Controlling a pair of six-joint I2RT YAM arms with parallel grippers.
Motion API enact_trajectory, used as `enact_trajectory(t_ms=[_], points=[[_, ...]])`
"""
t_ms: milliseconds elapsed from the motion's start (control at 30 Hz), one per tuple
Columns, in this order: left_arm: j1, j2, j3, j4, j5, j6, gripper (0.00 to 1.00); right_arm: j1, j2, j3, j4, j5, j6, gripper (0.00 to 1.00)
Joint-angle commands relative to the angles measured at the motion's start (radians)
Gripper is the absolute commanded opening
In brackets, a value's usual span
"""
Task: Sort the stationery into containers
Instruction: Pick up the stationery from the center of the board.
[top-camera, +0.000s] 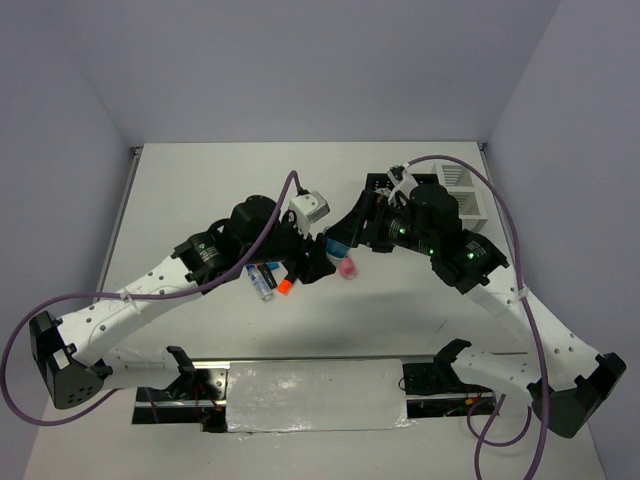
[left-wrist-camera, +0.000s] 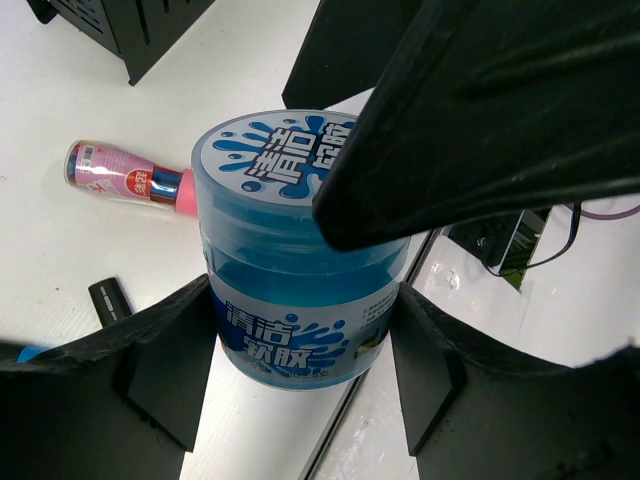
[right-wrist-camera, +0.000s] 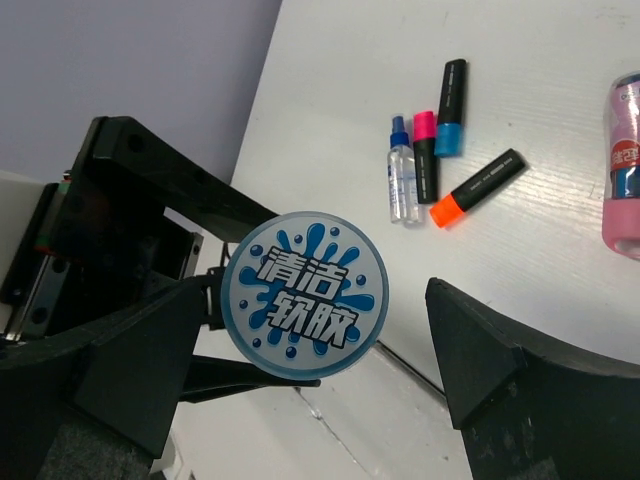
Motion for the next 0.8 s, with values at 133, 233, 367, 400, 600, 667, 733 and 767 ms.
enact_trajectory(t_ms=[133,233,367,400,600,667,733,767], points=[[-0.004,-0.032,0.048,0.076,0.009,0.028,0.00,0.034,0.028,0.036,-0.016,-0.005,-0.042,0.99],[-0.002,-0.030,0.052,0.077,0.014,0.028,0.00,0.045,0.033,0.025,0.006,-0.031,-0.042,0.98],[-0.002,-0.030,0.056,0.080,0.022,0.026,0.00,0.045,0.059,0.031,0.022,-0.066,-0.042,0.97],[-0.002,-0.030,0.056,0.080,0.025,0.026,0.00,0.046,0.060,0.025,0.034,-0.077,-0.041,0.94],[-0.004,-0.015,0.063,0.065,0.046,0.033,0.00,0.046,0.069,-0.007,0.146,-0.114,-0.038,0.44],[-0.004,-0.012,0.066,0.059,0.051,0.036,0.00,0.042,0.077,-0.004,0.167,-0.100,-0.051,0.17],[-0.004,-0.010,0.072,0.042,0.040,0.037,0.07,0.036,0.092,0.005,0.169,-0.086,-0.084,0.00],[-0.002,-0.006,0.075,0.033,0.022,0.031,0.21,0.019,0.099,0.022,0.163,-0.058,-0.097,0.00]])
